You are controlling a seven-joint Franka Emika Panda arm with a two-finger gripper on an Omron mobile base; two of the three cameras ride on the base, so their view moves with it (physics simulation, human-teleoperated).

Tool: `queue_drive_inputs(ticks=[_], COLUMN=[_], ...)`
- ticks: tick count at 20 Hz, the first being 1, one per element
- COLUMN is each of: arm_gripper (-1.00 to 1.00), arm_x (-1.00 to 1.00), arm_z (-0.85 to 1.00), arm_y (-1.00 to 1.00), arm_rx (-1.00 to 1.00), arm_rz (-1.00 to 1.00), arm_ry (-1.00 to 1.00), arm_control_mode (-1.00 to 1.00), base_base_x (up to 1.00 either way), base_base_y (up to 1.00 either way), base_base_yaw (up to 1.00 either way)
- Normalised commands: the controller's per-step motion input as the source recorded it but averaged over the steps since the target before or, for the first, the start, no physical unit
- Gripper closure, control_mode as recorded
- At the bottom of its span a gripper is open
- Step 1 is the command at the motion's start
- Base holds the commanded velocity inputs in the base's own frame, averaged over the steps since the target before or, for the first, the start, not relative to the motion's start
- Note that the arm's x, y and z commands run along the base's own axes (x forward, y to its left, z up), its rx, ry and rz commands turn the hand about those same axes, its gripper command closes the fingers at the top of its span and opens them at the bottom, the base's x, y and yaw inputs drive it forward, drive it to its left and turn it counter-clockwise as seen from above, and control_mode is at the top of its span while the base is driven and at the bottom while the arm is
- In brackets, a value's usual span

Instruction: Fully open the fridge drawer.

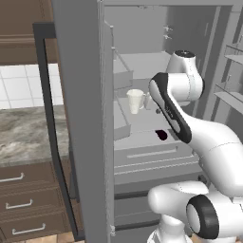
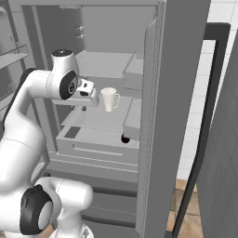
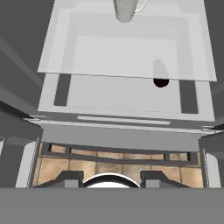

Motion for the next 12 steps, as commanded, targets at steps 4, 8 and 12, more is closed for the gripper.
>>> queue_drive_inputs(ticks=[4,8,12], arm_gripper=[-1.00,-1.00,-1.00], arm_x=[-0.14,-0.42,-0.02], arm_z=[-0.01,-0.08,0.00], arm_y=[0.00,0.00,0.00], arm_rx=[0.00,0.00,0.00], arm_rz=[0.00,0.00,0.00], arm_ry=[0.00,0.00,0.00], arm_control_mode=[-1.00,-1.00,-1.00], base_base_x=[0.00,0.00,0.00], base_base_y=[0.00,0.00,0.00], base_base_yaw=[0.00,0.00,0.00])
